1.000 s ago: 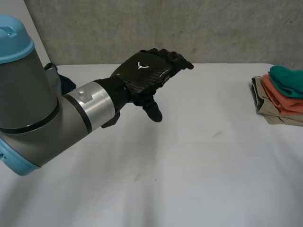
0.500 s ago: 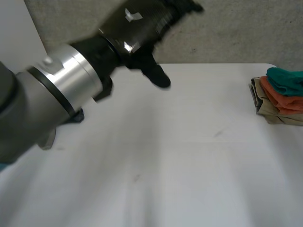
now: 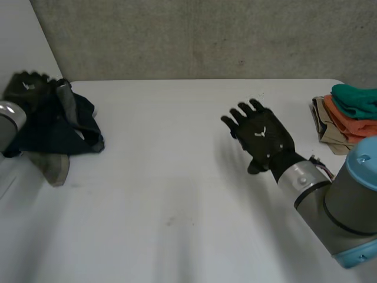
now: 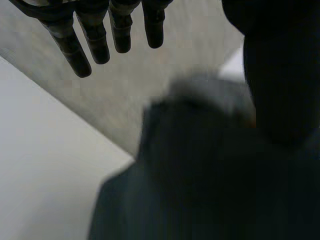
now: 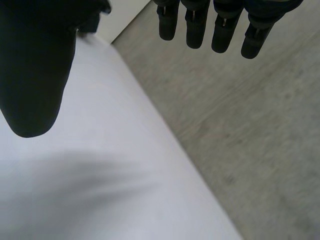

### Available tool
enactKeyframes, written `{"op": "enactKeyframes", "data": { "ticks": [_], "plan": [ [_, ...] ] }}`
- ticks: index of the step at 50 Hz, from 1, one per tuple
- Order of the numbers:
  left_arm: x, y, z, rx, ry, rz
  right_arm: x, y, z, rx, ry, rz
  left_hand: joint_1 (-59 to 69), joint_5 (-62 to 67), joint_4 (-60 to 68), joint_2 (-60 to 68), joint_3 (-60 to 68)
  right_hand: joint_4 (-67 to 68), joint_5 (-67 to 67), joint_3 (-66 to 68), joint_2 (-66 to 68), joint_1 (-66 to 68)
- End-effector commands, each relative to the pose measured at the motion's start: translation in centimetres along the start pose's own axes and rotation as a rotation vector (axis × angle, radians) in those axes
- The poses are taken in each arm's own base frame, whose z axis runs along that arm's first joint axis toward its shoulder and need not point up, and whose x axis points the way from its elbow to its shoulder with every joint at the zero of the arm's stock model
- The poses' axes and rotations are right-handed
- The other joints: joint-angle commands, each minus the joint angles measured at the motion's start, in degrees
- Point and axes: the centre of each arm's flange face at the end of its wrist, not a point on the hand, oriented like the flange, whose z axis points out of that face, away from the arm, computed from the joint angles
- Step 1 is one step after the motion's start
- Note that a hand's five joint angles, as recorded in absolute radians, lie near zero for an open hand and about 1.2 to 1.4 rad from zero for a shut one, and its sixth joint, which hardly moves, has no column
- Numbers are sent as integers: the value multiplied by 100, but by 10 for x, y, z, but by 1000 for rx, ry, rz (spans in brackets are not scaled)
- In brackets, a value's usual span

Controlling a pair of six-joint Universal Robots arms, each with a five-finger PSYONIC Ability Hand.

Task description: Fold the laundry.

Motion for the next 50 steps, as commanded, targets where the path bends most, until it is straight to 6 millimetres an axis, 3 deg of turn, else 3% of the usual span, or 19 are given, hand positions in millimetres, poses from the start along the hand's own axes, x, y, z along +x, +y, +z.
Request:
{"op": "enactKeyframes", "data": {
  "ticks": [1,2,3,4,5,9,10,13,17,18,21,27,32,36,39,40,42,45,50],
  "plan": [
    [10,50,25,-52,18,55,-9,19,-13,-90,-25,27,1736,1601,1733,1718,1689,-235,-269,-228,-216,-324],
    [13,51,25,-52,24,56,-10,21,-15,-99,-27,29,2574,2439,2571,2555,2527,-235,-269,-228,-216,-324],
    [16,50,26,-49,28,50,-11,22,-16,-103,-29,31,5696,5561,5693,5678,5649,-235,-269,-228,-216,-324],
    [18,49,25,-48,30,49,-10,23,-17,-107,-28,32,6841,6706,6838,6822,6794,-235,-269,-228,-216,-324],
    [19,46,25,-42,30,49,-10,24,-17,-111,-29,34,6852,6717,6849,6834,6806,-235,-269,-228,-216,-324],
    [28,-6,15,49,43,32,-8,26,-17,-116,-22,34,6852,6718,6850,6834,6806,-235,-269,-228,-216,-324],
    [30,-29,6,88,48,12,-5,26,-17,-118,-13,34,6852,6718,6850,6834,6806,-235,-269,-228,-216,-324],
    [34,-59,-8,152,52,-21,3,27,-16,-121,12,32,6852,6718,6850,6834,6806,-235,-269,-228,-216,-324],
    [58,-104,-38,244,111,-115,10,26,-16,-118,36,37,6852,6718,6850,6834,6806,-235,-269,-228,-216,-324],
    [73,-126,-56,285,157,-167,13,26,-16,-116,44,35,6852,6718,6850,6834,6806,-235,-269,-228,-216,-324],
    [102,-156,-88,333,257,-244,25,23,-16,-112,88,30,6852,6718,6850,6834,6806,-235,-269,-228,-216,-324],
    [162,-173,-129,343,434,-302,42,23,-17,-129,166,26,6852,6718,6850,6834,6806,-235,-269,-228,-216,-324],
    [252,-147,-153,244,649,-294,47,24,-18,-145,200,25,6852,6718,6850,6834,6806,-235,-269,-228,-216,-324],
    [292,-140,-176,222,760,-283,55,30,-18,-172,239,26,6438,6303,6436,6420,6392,-235,-269,-228,-216,-324],
    [297,-143,-183,229,780,-281,59,32,-18,-178,255,27,4741,4606,4738,4723,4694,-235,-269,-228,-216,-324],
    [296,-146,-186,239,780,-281,59,32,-18,-178,255,27,3053,2918,3050,3035,3007,-235,-269,-228,-216,-324],
    [288,-157,-189,266,761,-284,60,31,-18,-176,258,26,1445,1310,1442,1427,1398,-235,-269,-228,-216,-324],
    [261,-182,-196,331,716,-292,61,29,-17,-171,259,23,884,749,881,865,837,-235,-269,-228,-216,-324],
    [216,-193,-198,365,619,-295,62,19,-18,-165,252,22,244,109,241,226,197,-235,-269,-228,-216,-324]
  ]
}}
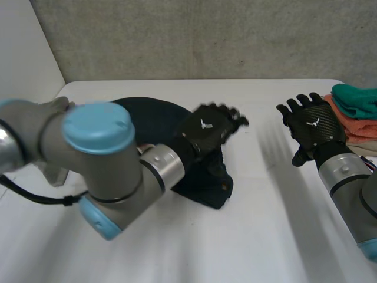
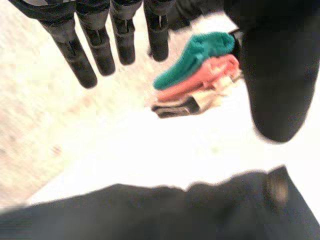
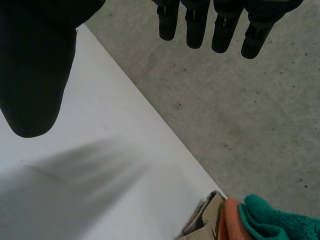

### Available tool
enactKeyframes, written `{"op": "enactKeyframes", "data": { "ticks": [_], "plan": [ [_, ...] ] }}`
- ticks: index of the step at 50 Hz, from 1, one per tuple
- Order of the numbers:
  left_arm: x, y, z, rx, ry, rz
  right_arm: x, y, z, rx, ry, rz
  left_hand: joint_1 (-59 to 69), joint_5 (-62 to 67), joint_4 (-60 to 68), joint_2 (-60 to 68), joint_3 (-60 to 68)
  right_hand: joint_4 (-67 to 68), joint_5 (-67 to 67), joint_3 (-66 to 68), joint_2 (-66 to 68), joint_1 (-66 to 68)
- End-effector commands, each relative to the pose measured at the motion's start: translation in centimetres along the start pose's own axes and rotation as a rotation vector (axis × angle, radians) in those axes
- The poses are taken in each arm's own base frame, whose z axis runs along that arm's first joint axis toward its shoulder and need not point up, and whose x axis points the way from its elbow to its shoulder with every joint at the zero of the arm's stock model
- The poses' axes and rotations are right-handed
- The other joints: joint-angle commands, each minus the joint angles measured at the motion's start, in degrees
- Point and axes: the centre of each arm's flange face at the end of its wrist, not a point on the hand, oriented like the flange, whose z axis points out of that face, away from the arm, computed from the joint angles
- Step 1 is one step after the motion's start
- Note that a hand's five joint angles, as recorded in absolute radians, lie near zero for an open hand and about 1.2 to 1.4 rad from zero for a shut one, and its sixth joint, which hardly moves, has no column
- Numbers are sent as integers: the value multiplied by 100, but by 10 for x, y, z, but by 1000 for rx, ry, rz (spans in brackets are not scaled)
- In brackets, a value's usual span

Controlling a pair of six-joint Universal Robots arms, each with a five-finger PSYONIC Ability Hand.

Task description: Fold the laundry.

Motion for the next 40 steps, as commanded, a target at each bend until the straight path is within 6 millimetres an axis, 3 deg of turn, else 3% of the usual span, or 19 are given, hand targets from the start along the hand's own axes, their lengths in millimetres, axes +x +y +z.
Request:
{"op": "enactKeyframes", "data": {
  "ticks": [1,5,11,12,15,16,21,24,29,33,34,37,38,39,40],
  "plan": [
    [-52,-57,-45,103,-162,48,2,-13,-3,10,-8,-2,-639,-566,-586,-634,-659,-235,-268,-228,-216,-324],
    [-89,-64,-71,105,-287,58,0,-26,-9,-17,-46,16,-707,-634,-653,-701,-726,-235,-268,-228,-216,-324],
    [-132,-52,-97,60,-431,55,-20,-73,-17,-37,-186,209,-707,-634,-653,-701,-726,-235,-268,-228,-216,-324],
    [-146,-44,-102,37,-471,48,-21,-74,-17,-52,-200,236,-707,-634,-653,-701,-726,-235,-268,-228,-216,-324],
    [-168,-28,-107,-11,-527,34,-35,-70,-1,-146,-268,337,-707,-634,-653,-701,-726,-235,-268,-228,-216,-324],
    [-182,-6,-108,-73,-554,11,-38,-69,2,-164,-279,356,-640,-568,-587,-635,-660,-235,-268,-228,-216,-324],
    [-198,48,-105,-239,-554,-11,-76,-63,22,-210,-359,412,-572,-500,-519,-567,-592,-235,-268,-228,-216,-324],
    [-200,76,-100,-320,-523,22,-100,-50,30,-242,-399,410,-589,-516,-535,-583,-608,-235,-268,-228,-216,-324],
    [-209,106,-86,-378,-489,79,-127,-32,36,-261,-438,397,-572,-500,-519,-567,-592,-110,-143,-103,-91,-199],
    [-218,117,-73,-373,-482,94,-134,-24,45,-215,-421,393,-455,-382,-401,-450,-475,1098,1065,1105,1117,1009],
    [-219,118,-71,-370,-482,97,-136,-24,46,-199,-418,392,-305,-232,-251,-299,-324,2068,2035,2075,2087,1979],
    [-223,120,-63,-357,-479,100,-135,-24,48,-180,-409,390,1524,1597,1578,1530,1505,4641,4608,4648,4660,4553],
    [-221,121,-62,-355,-475,100,-134,-27,47,-169,-410,383,2263,2336,2317,2269,2244,6744,6711,6751,6762,6655],
    [-218,122,-59,-352,-467,99,-133,-28,47,-167,-409,378,4352,4425,4406,4358,4333,6765,6732,6772,6783,6676],
    [-216,121,-57,-347,-462,100,-132,-29,46,-163,-408,371,5505,5578,5559,5511,5486,6765,6732,6772,6784,6676]
  ]
}}
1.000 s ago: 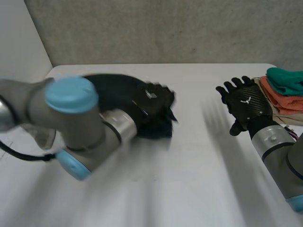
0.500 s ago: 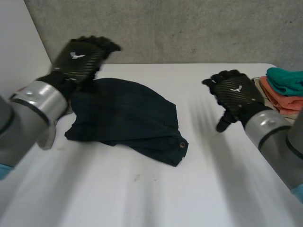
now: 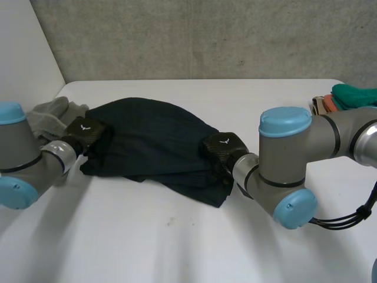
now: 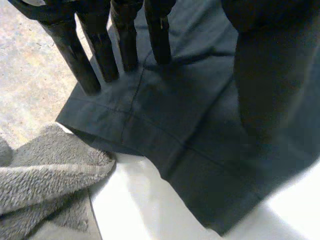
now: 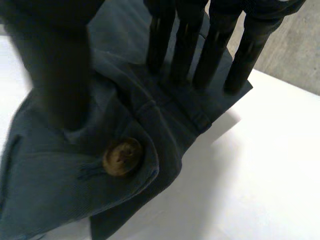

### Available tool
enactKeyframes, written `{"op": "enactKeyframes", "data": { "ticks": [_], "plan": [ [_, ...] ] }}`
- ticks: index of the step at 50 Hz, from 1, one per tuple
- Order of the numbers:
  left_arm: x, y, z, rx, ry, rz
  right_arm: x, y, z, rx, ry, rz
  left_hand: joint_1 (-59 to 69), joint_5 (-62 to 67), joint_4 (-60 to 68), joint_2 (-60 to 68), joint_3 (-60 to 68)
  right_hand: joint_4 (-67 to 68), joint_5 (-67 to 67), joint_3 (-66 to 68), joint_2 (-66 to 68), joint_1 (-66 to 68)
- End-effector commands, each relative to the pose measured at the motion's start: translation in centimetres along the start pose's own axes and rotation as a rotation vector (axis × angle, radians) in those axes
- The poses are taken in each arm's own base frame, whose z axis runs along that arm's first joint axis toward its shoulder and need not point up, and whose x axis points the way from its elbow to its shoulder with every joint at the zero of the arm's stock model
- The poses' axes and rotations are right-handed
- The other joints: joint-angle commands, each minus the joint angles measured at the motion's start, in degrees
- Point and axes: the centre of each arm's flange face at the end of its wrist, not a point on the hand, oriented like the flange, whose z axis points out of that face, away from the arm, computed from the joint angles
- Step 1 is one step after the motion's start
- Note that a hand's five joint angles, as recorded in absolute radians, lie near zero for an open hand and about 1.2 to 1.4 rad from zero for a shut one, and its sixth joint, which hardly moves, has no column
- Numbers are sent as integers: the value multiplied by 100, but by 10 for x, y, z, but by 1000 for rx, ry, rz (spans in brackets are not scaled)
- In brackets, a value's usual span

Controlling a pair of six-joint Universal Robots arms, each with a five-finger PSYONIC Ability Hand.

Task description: Fold the laundry.

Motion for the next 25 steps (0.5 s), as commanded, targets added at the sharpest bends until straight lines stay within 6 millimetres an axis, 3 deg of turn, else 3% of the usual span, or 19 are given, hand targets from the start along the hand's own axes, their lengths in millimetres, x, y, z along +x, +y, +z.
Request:
{"op": "enactKeyframes", "data": {
  "ticks": [1,4,5,8,9,14,18,21,23,24,25],
  "plan": [
    [10,-4,13,35,18,1,4,-12,-5,60,15,-49,5354,5533,5540,5535,5540,4136,4108,4009,3954,3950],
    [14,-13,7,51,23,-26,7,-27,-17,84,28,-104,5359,5538,5544,5540,5545,4136,4108,4009,3954,3950],
    [13,-19,2,61,20,-39,7,-38,-31,100,35,-167,5359,5538,5544,5540,5545,4136,4108,4009,3954,3950],
    [13,-52,-31,124,13,-92,3,-45,-58,72,36,-303,5359,5538,5544,5540,5545,4136,4108,4009,3954,3950],
    [14,-55,-36,129,14,-95,1,-46,-72,52,34,-374,5359,5538,5544,5540,5545,4136,4108,4009,3954,3950],
    [31,-78,-80,174,38,-86,2,-35,-109,-93,10,-532,5359,5538,5544,5540,5545,4136,4108,4009,3954,3950],
    [43,-84,-113,180,58,-77,4,-28,-155,-245,-18,-597,5359,5538,5544,5540,5545,4136,4108,4009,3954,3950],
    [52,-88,-133,193,73,-75,1,-21,-176,-313,-58,-607,5359,5538,5544,5540,5545,4136,4108,4009,3954,3950],
    [57,-89,-140,196,86,-75,-4,-12,-190,-365,-98,-625,3102,3280,3287,3283,3288,4136,4108,4009,3954,3950],
    [59,-89,-142,197,90,-74,-5,-11,-194,-365,-101,-638,2125,2303,2310,2306,2311,1828,1799,1700,1645,1641],
    [61,-88,-143,198,95,-73,-5,-11,-194,-360,-100,-639,1382,1561,1568,1563,1569,639,610,511,457,452]
  ]
}}
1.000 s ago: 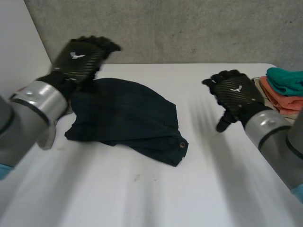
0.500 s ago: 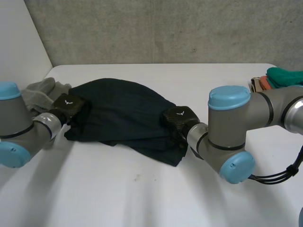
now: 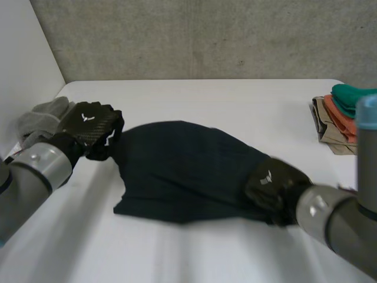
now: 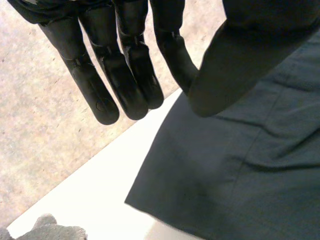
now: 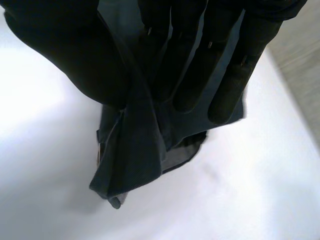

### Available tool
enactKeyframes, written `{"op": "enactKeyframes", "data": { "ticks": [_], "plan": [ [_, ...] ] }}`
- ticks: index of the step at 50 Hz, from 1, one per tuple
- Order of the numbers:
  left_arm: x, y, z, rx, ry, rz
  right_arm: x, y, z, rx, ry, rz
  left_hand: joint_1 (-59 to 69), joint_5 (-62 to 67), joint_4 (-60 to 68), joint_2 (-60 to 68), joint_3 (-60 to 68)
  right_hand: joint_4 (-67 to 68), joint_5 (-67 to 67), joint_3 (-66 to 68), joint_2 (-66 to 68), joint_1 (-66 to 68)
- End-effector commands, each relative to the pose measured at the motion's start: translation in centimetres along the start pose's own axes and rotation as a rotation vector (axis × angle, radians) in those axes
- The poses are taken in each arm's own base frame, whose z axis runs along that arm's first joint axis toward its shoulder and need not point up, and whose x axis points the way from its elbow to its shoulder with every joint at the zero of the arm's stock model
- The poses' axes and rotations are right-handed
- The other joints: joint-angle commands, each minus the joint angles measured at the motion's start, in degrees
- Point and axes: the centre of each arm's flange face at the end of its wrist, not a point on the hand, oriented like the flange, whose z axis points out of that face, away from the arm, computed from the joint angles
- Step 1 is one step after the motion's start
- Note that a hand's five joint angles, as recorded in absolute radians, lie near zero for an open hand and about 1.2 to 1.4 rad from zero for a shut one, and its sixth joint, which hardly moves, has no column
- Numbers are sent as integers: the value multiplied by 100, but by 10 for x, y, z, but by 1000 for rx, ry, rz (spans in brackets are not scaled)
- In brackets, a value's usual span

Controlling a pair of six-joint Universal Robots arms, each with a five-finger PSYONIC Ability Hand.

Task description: Fold the laundry.

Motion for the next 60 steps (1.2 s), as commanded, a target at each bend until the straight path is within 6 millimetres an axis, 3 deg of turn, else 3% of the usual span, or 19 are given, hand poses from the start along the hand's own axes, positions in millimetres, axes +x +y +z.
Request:
{"op": "enactKeyframes", "data": {
  "ticks": [1,4,12,18,30,34,36,38,41,42,44,47,50,53,54,56,60],
  "plan": [
    [21,-4,-24,3,40,5,-17,15,-29,-74,-80,-41,-3402,-3409,-3476,-3439,-3422,-3448,-3240,-3382,-3338,-2812],
    [22,0,-21,-7,47,1,-8,8,-23,-17,-10,-33,-4135,-4142,-4209,-4172,-4155,-5022,-4814,-4956,-4912,-4386],
    [37,29,3,-96,117,-20,43,-20,-16,154,197,167,-4085,-4092,-4160,-4123,-4106,-4923,-4714,-4857,-4813,-4287],
    [39,43,25,-128,134,-26,70,-16,-9,153,256,259,-4051,-4059,-4126,-4089,-4072,-5006,-4798,-4940,-4896,-4370],
    [38,69,66,-156,147,-30,60,16,78,56,139,440,-4051,-4059,-4126,-4089,-4072,-4823,-4614,-4757,-4713,-4187],
    [38,78,76,-167,148,-32,59,20,93,78,149,464,-3901,-3908,-3976,-3938,-3922,-4168,-3960,-4102,-4058,-3532],
    [40,81,80,-172,153,-33,61,20,100,110,165,473,-3599,-3606,-3674,-3637,-3620,-2373,-2164,-2307,-2263,-1737],
    [42,83,83,-171,157,-32,61,19,104,138,179,472,-2379,-2386,-2454,-2417,-2400,1069,1277,1135,1179,1705],
    [45,84,85,-171,165,-30,64,16,104,165,198,465,-978,-985,-1053,-1015,-999,1144,1352,1210,1254,1780],
    [46,84,85,-169,169,-30,65,16,104,168,202,461,376,369,301,338,355,1144,1352,1210,1254,1780],
    [47,83,85,-165,172,-28,66,17,104,167,205,457,1627,1620,1553,1590,1607,1144,1352,1210,1254,1780],
    [49,78,85,-150,173,-22,70,13,99,180,216,452,1632,1625,1557,1594,1611,1144,1352,1210,1254,1780],
    [47,69,83,-133,159,-14,80,-1,81,231,255,434,1632,1625,1557,1594,1611,1144,1352,1210,1254,1780],
    [29,33,76,-53,77,7,94,-14,63,286,301,422,1632,1625,1557,1594,1611,1144,1352,1210,1254,1780],
    [19,11,68,-6,39,14,96,-18,58,301,312,414,1632,1625,1557,1594,1611,1144,1352,1210,1254,1780],
    [15,-6,63,33,22,19,104,-29,44,337,346,382,1632,1625,1557,1594,1611,1144,1352,1210,1254,1780],
    [1,-65,32,177,-27,54,115,-45,17,372,406,298,1632,1625,1557,1594,1611,1144,1352,1210,1254,1780]
  ]
}}
